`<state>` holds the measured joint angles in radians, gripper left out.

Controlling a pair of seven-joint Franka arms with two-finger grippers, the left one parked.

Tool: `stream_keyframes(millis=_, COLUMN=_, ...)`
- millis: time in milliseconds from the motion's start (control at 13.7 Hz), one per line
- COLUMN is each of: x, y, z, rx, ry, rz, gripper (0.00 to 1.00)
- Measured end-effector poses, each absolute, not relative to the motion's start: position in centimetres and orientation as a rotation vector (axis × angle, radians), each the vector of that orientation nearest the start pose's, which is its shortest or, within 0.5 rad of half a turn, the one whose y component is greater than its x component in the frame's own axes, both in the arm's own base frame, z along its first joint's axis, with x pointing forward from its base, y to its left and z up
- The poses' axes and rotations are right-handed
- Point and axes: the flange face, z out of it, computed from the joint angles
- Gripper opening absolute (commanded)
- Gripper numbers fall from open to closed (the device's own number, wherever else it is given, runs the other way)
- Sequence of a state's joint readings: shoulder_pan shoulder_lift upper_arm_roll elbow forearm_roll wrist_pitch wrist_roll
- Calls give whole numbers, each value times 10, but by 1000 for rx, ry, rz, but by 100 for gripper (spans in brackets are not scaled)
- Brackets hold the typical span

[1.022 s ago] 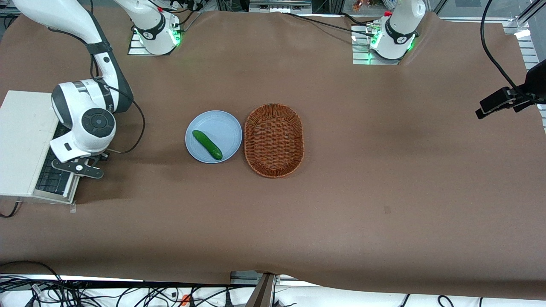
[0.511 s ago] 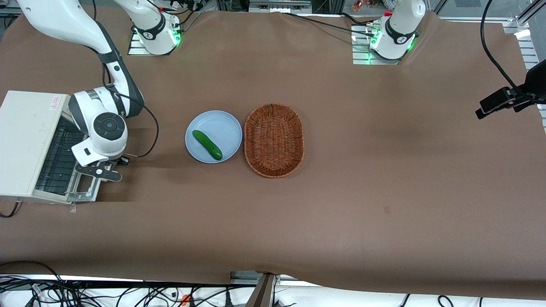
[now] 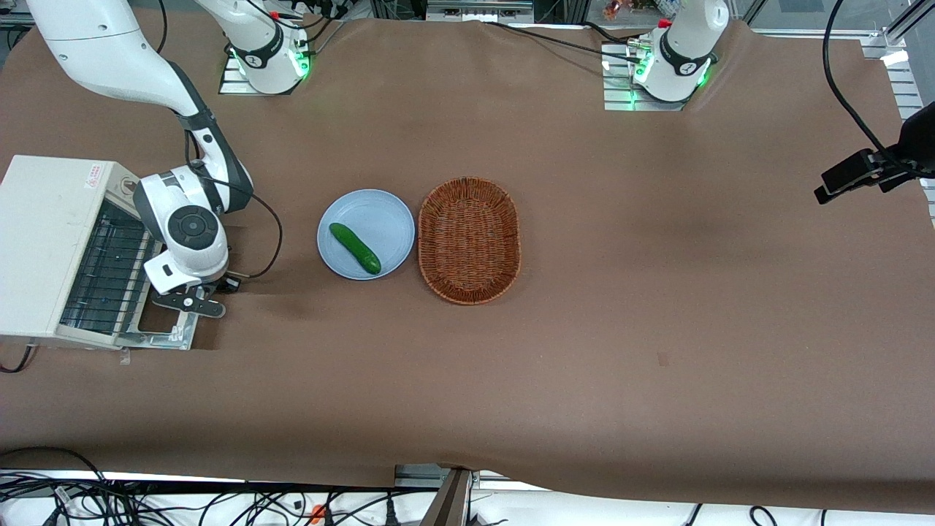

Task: Open oven door with right arm only

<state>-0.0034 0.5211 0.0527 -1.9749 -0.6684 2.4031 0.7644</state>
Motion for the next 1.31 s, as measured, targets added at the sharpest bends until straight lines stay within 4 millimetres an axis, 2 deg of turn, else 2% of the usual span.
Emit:
stream_keyframes(millis=219, x=604, y=40, z=197, rx=-3428, ry=454, rz=-93, gripper=0)
stream_keyframes(millis=511, x=604, y=80, z=211, rx=-3329, ry=476, rz=-70, gripper=0)
stream_keyframes(millis=730, x=613, y=92, z=251, rx=-3278, ry=460, rz=55, gripper=0)
stream_keyframes(millis=949, x=632, y=84, z=317, rx=-3196, ry=316, rz=223, gripper=0)
stream_keyframes(millis=1022, x=637, y=78, z=343, rx=-3170, ry=247, rz=273, gripper=12)
stream_keyframes(millis=1095, x=642, y=69, z=368, rx=-3152, ry=189, rz=308, gripper=51)
stream_keyframes(millis=1168, x=647, y=59, z=397, rx=-3140, ry=137, rz=323, gripper=97)
stream_keyframes(millis=1314, x=653, y=40, z=451, rx=-3129, ry=25, rz=318, gripper=100)
